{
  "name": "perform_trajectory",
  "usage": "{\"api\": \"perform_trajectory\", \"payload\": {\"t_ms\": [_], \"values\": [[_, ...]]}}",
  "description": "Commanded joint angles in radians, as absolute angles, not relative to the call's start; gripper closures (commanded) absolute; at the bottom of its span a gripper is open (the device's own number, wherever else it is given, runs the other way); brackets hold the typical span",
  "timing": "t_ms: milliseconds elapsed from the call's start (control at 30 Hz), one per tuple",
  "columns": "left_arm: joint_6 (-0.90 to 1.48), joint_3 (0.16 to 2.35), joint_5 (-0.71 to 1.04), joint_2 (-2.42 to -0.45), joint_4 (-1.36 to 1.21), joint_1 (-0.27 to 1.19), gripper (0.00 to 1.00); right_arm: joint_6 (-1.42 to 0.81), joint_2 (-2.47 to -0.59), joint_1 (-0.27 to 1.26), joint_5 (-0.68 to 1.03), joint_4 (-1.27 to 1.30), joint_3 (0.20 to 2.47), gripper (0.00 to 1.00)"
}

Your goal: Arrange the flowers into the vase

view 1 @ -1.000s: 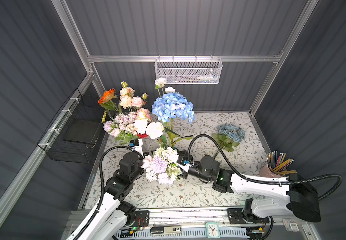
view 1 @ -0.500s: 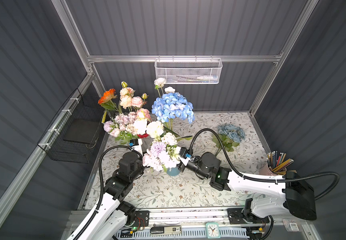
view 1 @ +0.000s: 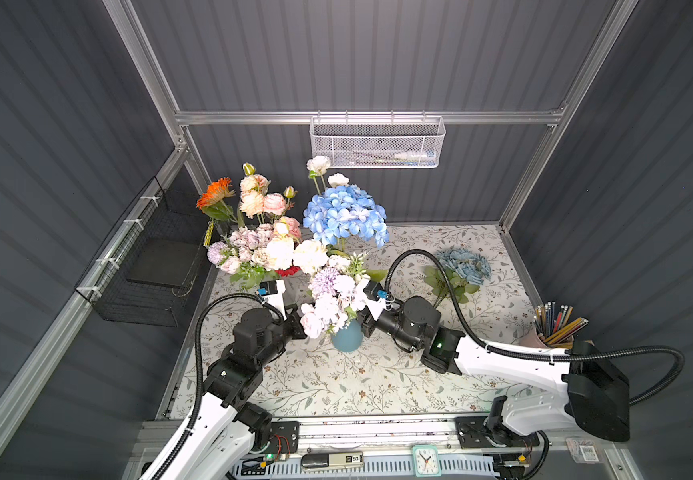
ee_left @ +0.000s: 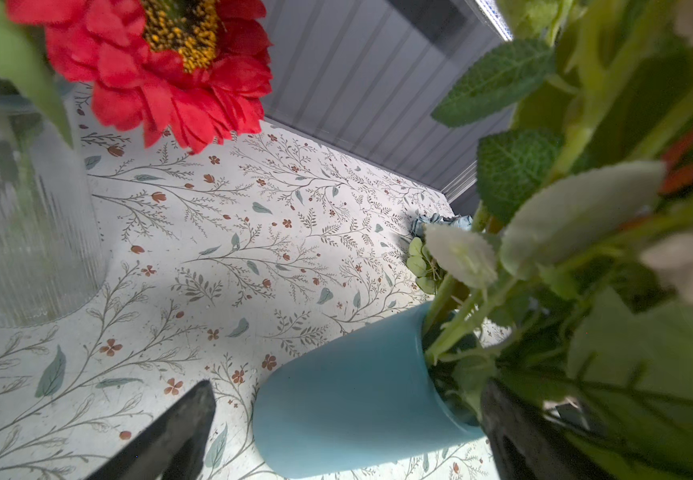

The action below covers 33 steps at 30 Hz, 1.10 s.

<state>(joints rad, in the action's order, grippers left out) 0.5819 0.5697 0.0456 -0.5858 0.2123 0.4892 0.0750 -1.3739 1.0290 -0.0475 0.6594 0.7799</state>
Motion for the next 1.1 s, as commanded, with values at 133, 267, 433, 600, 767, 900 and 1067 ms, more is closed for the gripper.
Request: {"api": "perform_trajectory", "payload": {"t_ms": [133, 267, 433, 600, 767, 900, 1067], "values": [[0.544, 0.522, -0.077, -0.466, 0.352, 0.487, 0.0, 0.019, -1.362, 1.023, -0.082, 0.557, 0.75, 0.61], [0.578, 0.503, -0.163, -0.431, 0.376, 0.486, 0.0, 0.029, -1.302, 1.023, -0.101, 0.522, 0.726, 0.52], [0.578, 0.465, -0.119, -0.471, 0.339, 0.486, 0.0, 0.051, -1.208, 1.021, -0.118, 0.402, 0.697, 0.36], [0.541, 0.411, -0.036, -0.486, 0.281, 0.487, 0.0, 0.087, -1.092, 1.013, -0.168, 0.325, 0.616, 0.31], [0.499, 0.396, 0.008, -0.482, 0.293, 0.487, 0.0, 0.061, -0.988, 0.956, -0.206, 0.233, 0.56, 0.27], [0.45, 0.399, 0.056, -0.486, 0.338, 0.488, 0.0, -0.064, -0.929, 0.842, -0.227, 0.1, 0.574, 0.25], [0.42, 0.392, 0.114, -0.488, 0.34, 0.487, 0.0, -0.266, -0.952, 0.718, -0.319, -0.064, 0.628, 0.28]]}}
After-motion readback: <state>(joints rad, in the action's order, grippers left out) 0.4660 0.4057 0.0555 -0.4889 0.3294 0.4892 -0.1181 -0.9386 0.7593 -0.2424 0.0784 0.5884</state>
